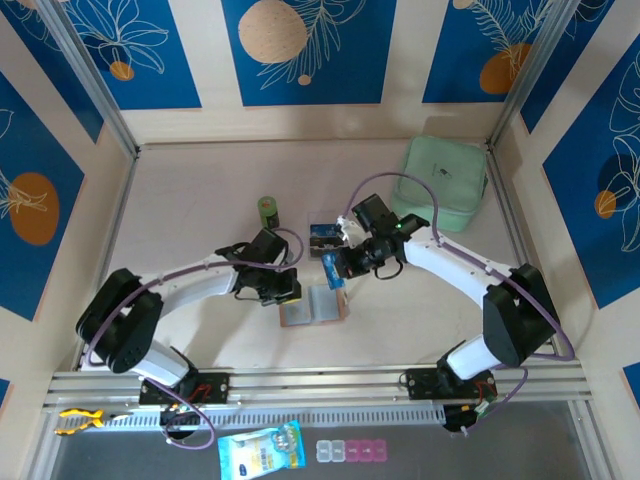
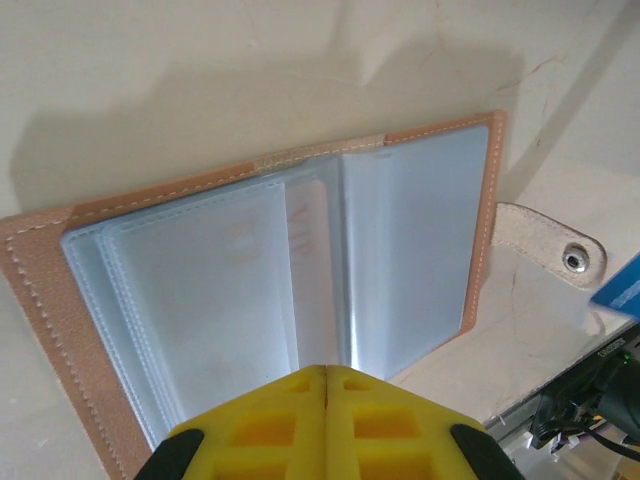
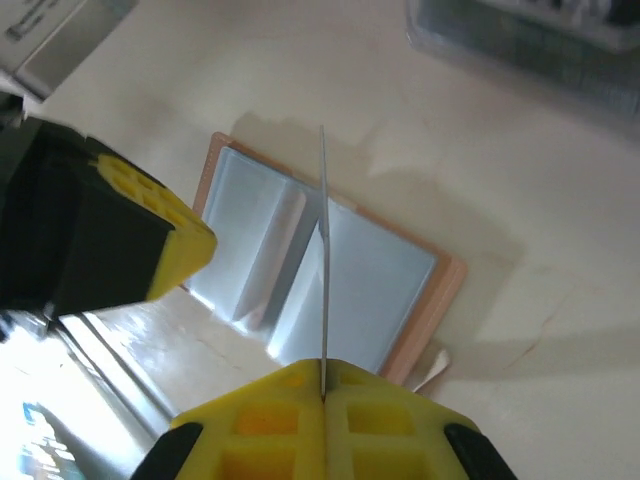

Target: Take the credit cards out of the card holder

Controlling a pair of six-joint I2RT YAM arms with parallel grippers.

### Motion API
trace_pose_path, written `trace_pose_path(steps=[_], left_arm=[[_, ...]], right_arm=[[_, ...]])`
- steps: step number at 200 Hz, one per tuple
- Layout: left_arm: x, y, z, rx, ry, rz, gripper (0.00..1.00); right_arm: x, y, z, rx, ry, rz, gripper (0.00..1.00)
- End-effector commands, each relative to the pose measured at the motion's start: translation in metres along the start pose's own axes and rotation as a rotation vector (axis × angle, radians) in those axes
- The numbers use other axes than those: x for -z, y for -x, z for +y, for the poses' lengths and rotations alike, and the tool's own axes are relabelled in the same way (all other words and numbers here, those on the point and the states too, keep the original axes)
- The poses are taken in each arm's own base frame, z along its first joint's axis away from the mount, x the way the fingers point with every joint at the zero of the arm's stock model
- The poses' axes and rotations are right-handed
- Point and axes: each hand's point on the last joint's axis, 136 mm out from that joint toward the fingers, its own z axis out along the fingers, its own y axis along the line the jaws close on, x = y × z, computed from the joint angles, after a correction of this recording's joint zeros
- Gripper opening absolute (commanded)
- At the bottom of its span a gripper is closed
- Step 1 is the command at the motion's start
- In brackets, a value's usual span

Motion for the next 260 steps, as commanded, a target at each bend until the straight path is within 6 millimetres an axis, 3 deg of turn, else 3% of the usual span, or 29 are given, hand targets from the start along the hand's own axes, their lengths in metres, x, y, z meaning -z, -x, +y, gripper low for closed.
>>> trace_pose_path(steps=[1,39,78,110,161,240,260], left_arm=[[0.005,-0.001,0.013,0.013,0.02,-0.02,0.07],[0.011,0.0,0.022,0.04,0.01,-0.038,0.08],[0.02,0.0,0.033,0.069,0.008,-0.061,0.08],[0.023,-0.001,0.043,0.093,0.004,-0.071,0.08],[0.027,-0.003,0.049,0.113,0.004,-0.076,0.08],[0.029,-0.002,0.051,0.123,0.001,-0.079,0.09],[0.029,-0.002,0.051,0.124,-0.001,-0.079,0.09]], right_arm=[[0.005,0.005,-0.011,0.363,-0.062,0.05,0.03],[0.008,0.029,-0.023,0.785,-0.13,0.114,0.0],[0.01,0.064,-0.031,0.984,-0.163,0.17,0.0],[0.007,0.092,-0.046,1.021,-0.182,0.194,0.0],[-0.005,0.111,-0.065,1.033,-0.175,0.227,0.0],[-0.026,0.112,-0.08,1.017,-0.15,0.253,0.05],[-0.026,0.113,-0.082,1.016,-0.164,0.26,0.15]])
